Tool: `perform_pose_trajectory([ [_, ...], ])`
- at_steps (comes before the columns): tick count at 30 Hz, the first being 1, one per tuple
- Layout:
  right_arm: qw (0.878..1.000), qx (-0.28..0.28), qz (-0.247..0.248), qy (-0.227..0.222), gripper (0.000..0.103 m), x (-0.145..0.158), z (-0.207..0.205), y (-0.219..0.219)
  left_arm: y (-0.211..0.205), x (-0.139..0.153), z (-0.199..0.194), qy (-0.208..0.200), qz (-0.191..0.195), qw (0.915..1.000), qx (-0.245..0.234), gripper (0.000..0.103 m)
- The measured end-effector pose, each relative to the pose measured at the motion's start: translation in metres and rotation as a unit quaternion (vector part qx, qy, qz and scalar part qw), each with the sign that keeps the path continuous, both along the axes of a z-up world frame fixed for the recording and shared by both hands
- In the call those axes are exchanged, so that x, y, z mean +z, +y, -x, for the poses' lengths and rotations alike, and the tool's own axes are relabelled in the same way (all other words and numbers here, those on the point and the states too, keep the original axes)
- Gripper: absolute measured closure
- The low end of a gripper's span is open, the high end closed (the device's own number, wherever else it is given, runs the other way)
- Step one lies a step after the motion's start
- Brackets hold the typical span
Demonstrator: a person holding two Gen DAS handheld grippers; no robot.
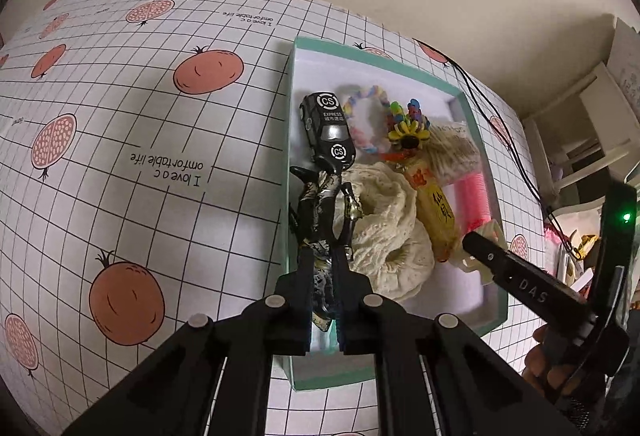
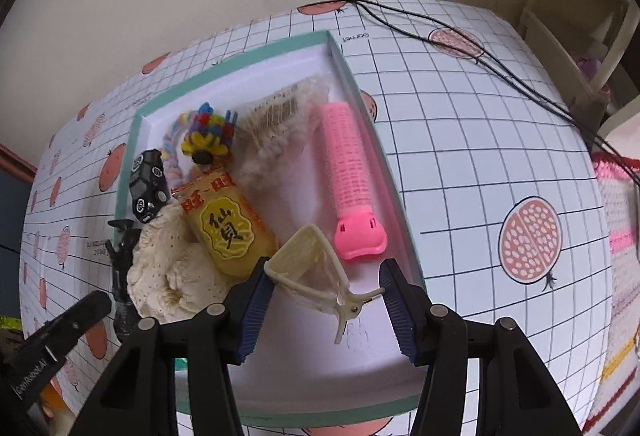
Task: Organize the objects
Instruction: 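Carry the robot figure and cream clip over the tray with both tools, then open both tools to drop the figure and clip into the tray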
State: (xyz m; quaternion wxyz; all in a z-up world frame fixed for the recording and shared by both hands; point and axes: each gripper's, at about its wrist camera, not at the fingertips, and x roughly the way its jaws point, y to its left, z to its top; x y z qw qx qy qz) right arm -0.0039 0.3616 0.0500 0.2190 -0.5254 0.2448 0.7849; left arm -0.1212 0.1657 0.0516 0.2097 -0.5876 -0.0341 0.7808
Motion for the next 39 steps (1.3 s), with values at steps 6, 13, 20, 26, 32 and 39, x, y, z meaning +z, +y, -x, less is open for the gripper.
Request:
perform_pose_trajectory([
  [6,1.000,0.004,0.001,-0.006,0.046,-0.002,0.001,-0.002,-0.003,0.001,0.002,0.001,-0.004,1.0000,0.007,0.094],
  [13,1.000,0.006,0.000,-0.017,0.045,-0.002,0.003,-0.005,-0.008,0.006,0.005,0.012,-0.001,0.9997,0.021,0.094],
  [20,1.000,0.021,-0.012,-0.004,0.041,0.010,0.007,-0.011,-0.011,0.011,0.006,0.031,0.004,0.9990,0.033,0.094],
  [26,0.999,0.033,-0.034,0.015,0.041,0.025,0.012,-0.020,-0.016,0.018,0.007,0.061,0.014,0.9970,0.045,0.094],
  [32,0.996,0.058,-0.056,0.030,0.041,0.031,0.021,-0.039,-0.021,0.021,0.010,0.083,0.029,0.9948,0.052,0.094],
  [39,0.994,0.081,-0.068,0.037,0.029,0.028,0.030,-0.055,-0.031,0.016,0.015,0.090,0.045,0.9919,0.077,0.075],
])
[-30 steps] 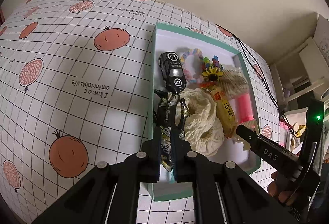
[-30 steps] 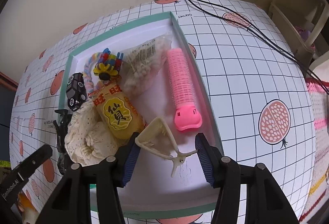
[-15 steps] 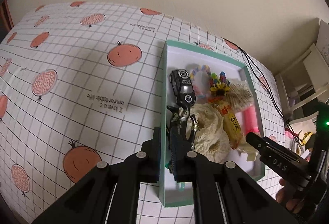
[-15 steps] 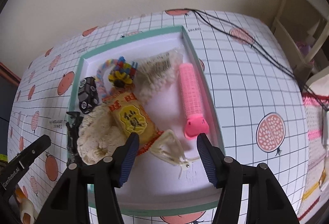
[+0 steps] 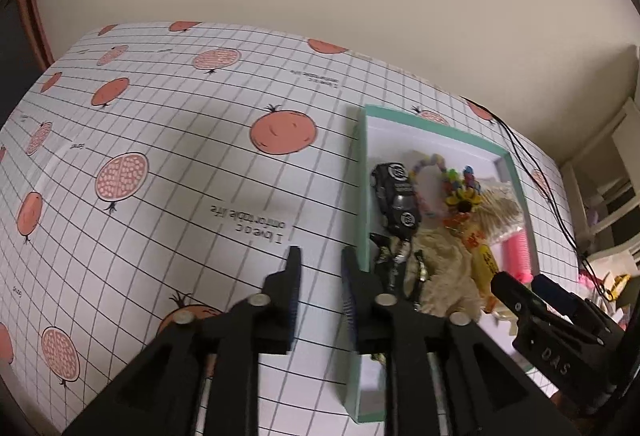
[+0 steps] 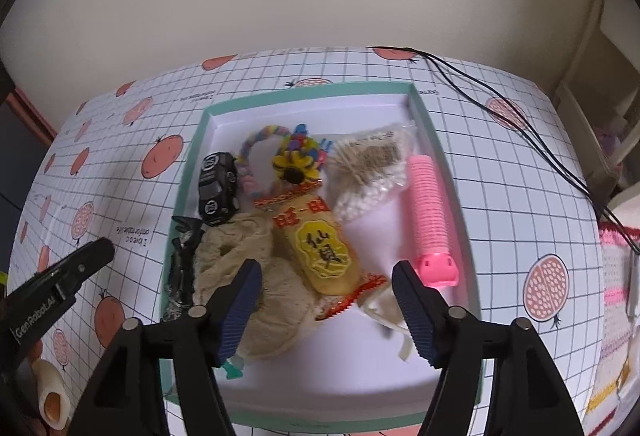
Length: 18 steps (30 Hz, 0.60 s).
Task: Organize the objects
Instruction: 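Open both tools to drop the figure and clip into the tray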
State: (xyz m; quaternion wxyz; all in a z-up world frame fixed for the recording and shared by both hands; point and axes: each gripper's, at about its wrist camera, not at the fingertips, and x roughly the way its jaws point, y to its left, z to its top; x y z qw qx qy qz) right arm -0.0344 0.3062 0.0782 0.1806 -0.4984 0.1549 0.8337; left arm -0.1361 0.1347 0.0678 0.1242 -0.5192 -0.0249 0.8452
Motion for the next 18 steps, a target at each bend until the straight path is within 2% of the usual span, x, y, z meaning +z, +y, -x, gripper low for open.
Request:
perform_pose_trajectory([
  [1,1.000,0.003,-0.002,0.001,0.027,0.000,0.001,-0.002,-0.002,0.000,0.001,0.002,0.002,1.0000,0.004,0.071],
  [3,1.000,0.007,-0.004,0.003,0.027,0.000,0.001,-0.003,-0.004,-0.001,0.002,0.006,0.004,0.9999,0.011,0.053],
  [5,1.000,0.008,0.001,0.005,0.021,-0.001,0.002,-0.004,-0.007,-0.002,0.003,0.009,0.004,0.9998,0.018,0.044],
  [7,1.000,0.010,0.003,0.006,0.012,-0.002,0.002,-0.004,-0.011,-0.002,0.003,0.012,0.004,0.9997,0.023,0.038],
  [11,1.000,0.016,0.003,0.012,0.006,-0.003,0.002,-0.006,-0.016,-0.002,0.004,0.023,0.009,0.9991,0.033,0.023],
  [14,1.000,0.017,0.001,0.018,0.004,-0.001,0.002,-0.007,-0.018,-0.001,0.005,0.031,0.011,0.9987,0.040,0.020],
  [17,1.000,0.016,0.004,0.023,0.003,-0.001,0.003,-0.007,-0.020,0.000,0.005,0.037,0.016,0.9982,0.045,0.002],
  [18,1.000,0.014,0.004,0.023,0.002,-0.001,0.002,-0.007,-0.021,0.000,0.005,0.042,0.021,0.9977,0.048,0.000],
])
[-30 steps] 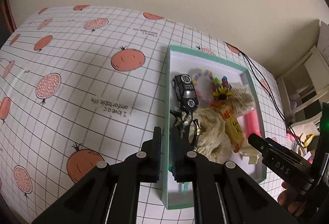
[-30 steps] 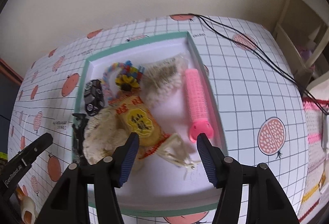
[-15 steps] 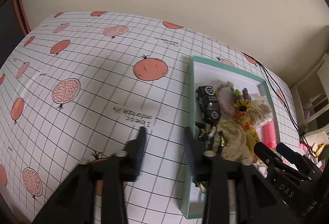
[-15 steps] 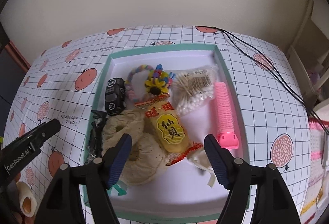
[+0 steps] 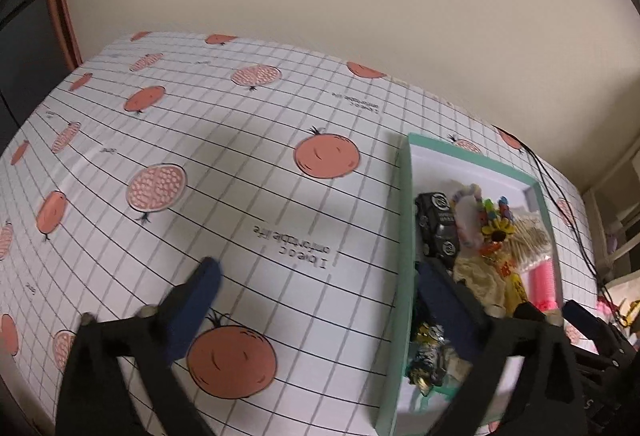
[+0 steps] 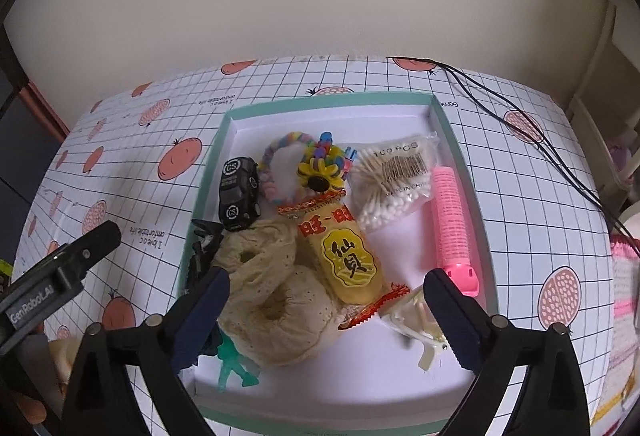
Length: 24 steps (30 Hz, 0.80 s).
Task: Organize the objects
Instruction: 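Open both tools to drop the figure and clip into the tray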
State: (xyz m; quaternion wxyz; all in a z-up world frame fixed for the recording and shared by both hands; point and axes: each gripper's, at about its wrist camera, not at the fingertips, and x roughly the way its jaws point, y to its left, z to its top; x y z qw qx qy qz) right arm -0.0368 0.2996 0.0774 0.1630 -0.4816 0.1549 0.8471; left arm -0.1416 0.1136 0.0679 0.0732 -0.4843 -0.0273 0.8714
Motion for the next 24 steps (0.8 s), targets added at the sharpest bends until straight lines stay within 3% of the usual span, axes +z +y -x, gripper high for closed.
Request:
perform_pose_trajectory([
  [14,1.000,-0.004,-0.004,0.003,0.000,0.002,0.000,0.000,-0.004,0.004,0.001,0.012,0.008,0.9999,0.001,0.000],
  [20,1.000,-0.006,-0.003,0.014,0.000,0.008,-0.001,-0.002,-0.008,0.014,-0.002,0.043,0.000,0.9991,0.005,0.000],
  [24,1.000,-0.011,-0.001,0.019,0.000,0.011,-0.003,-0.008,-0.005,0.023,-0.008,0.062,0.021,0.9978,-0.013,0.000],
])
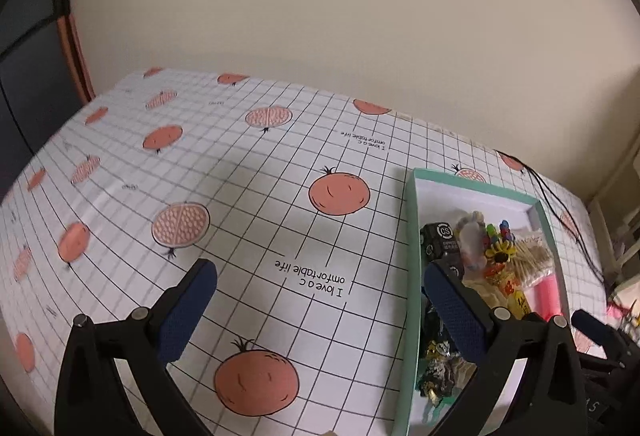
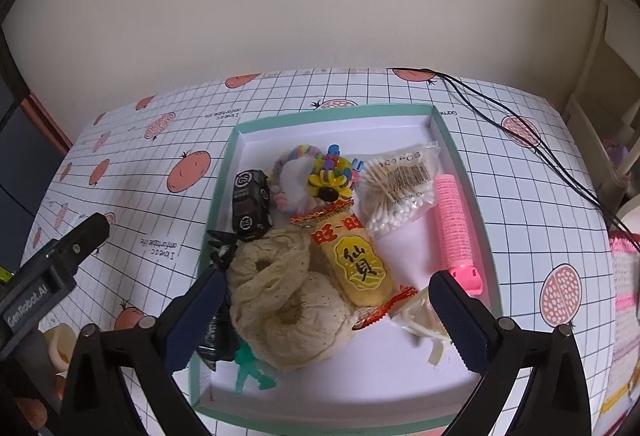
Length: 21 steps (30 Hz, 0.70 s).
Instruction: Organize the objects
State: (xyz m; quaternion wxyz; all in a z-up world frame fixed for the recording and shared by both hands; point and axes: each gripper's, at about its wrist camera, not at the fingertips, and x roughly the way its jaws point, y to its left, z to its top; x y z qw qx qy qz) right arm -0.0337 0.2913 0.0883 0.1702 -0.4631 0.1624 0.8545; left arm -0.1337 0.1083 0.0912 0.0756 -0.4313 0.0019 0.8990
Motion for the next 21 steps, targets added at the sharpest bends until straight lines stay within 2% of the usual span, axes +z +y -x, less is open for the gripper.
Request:
perform_pose_trajectory([
  [6,1.000,-0.012,0.003,-0.002,0.000,0.003,-0.010,-0.012,-0.007,0.014,-0.020,0.025,0.001,0.9996,-0.016,0.000],
  [12,1.000,-0.007,-0.029,-0.003,0.000,0.019,-0.029,-0.029,-0.025,0.024,-0.043,0.031,-0.010,0.9995,-0.003,0.000],
  [21,0.999,-0.010,-0.042,0.010,0.000,0.031,-0.066,-0.045,-0.036,0.015,-0.090,0.030,-0.016,0.9994,-0.002,0.000],
])
